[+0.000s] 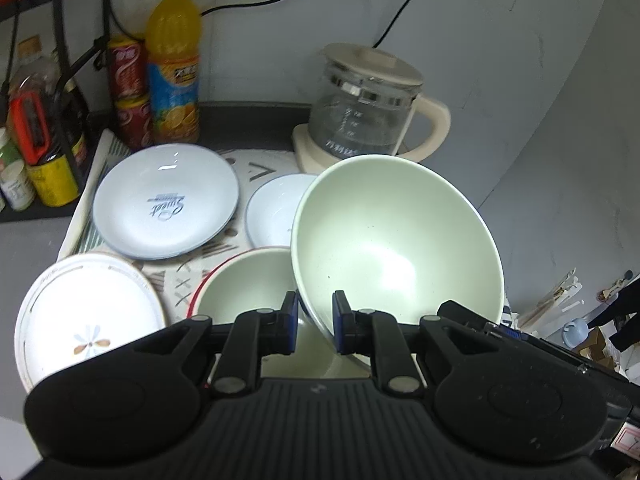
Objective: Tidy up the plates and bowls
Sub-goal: 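Lift the smaller green bowl with both grippers over the bowl stack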
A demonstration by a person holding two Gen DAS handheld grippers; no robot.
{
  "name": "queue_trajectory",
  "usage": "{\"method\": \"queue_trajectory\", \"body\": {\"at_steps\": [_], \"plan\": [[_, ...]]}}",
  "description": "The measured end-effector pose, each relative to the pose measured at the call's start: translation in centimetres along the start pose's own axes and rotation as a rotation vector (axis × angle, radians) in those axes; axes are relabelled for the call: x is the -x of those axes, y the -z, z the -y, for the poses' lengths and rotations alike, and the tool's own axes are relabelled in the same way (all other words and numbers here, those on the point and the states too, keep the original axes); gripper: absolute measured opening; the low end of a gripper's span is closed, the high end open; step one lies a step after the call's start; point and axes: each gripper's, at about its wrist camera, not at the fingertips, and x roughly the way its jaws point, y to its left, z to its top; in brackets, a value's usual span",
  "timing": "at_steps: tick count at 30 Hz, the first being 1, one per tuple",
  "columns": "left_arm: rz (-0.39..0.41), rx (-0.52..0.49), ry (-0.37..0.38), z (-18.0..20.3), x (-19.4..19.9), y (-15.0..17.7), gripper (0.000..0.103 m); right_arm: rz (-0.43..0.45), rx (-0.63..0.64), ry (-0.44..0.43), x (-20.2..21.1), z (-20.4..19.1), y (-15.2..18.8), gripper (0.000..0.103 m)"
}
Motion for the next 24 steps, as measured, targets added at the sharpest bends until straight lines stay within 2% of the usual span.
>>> {"method": "queue_trajectory", "body": {"at_steps": [17,24], "plan": [[-0.052,0.09,-0.062,-3.1,-0.9,1.7,0.016,-0.085,0.047,-0.049,-2.2,-1.6,1.0,0.025],[-0.08,0.09,-0.085,-3.6,-1.9,2.2,0.016,-0.112,0.07,-0.048,-3.1,-2.0,1.7,0.026]]}}
